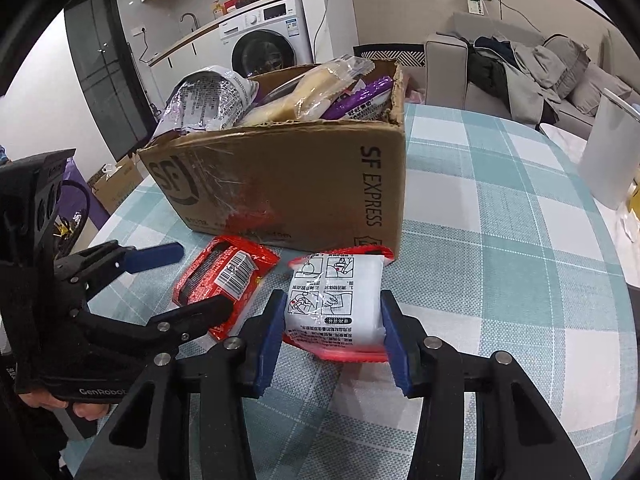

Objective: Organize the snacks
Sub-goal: 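Grasp the red wafer pack with the left tool while the right tool grasps the white-and-red pack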

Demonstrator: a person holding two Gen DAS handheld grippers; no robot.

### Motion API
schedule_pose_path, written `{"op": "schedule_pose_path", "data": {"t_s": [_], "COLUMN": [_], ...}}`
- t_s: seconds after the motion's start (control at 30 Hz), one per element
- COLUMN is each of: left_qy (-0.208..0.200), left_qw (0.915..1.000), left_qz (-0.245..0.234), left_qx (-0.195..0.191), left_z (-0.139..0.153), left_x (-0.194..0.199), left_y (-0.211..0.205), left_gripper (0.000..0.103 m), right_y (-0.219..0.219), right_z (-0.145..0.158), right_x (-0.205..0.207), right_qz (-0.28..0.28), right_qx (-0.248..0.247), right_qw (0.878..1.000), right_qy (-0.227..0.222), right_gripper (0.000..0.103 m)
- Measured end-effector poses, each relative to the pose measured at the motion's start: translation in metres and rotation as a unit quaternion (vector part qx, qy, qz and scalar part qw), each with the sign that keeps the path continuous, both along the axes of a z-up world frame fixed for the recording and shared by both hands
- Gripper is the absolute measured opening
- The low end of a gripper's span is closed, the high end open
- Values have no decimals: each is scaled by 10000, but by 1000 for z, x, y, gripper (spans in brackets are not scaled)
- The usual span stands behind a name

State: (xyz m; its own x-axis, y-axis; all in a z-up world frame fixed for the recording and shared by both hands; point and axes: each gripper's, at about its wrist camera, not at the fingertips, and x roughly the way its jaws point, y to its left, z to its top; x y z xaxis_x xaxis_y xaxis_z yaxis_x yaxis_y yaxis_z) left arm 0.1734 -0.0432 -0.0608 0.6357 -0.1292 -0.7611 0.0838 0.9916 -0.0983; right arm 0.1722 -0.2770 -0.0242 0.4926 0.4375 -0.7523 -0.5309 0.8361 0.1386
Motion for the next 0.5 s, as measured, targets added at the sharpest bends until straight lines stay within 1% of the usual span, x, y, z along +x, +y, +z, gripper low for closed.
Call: {"op": "schedule_pose_path", "data": {"t_s": [0.07,0.13,0.2,0.4,0.5], "left_qy": [2,-20,-62,-83,-158], "left_qw": [9999,9997,9997,9996,9994], "left_qz": [-136,-238,-241,-287,-293], "left_qx": [5,25,62,13,-7], "left_z": [-1,-1,1,2,8], "left_x": [-2,-3,-4,-8,-16], "left_y": [-6,-10,-11,-12,-6], "left_gripper": [50,42,41,41,41], "right_y": [-1,-2,-3,-3,-3], "right_z": [0,1,2,5,8], "right_x": [0,-1,-1,-4,-5], "right_qz": [0,7,20,71,86], "right_qx": [7,8,11,32,52], "right_qw": [10000,10000,10000,9999,9999], "right_qy": [-7,-14,-30,-91,-125], "right_gripper": [47,47,47,47,47]}}
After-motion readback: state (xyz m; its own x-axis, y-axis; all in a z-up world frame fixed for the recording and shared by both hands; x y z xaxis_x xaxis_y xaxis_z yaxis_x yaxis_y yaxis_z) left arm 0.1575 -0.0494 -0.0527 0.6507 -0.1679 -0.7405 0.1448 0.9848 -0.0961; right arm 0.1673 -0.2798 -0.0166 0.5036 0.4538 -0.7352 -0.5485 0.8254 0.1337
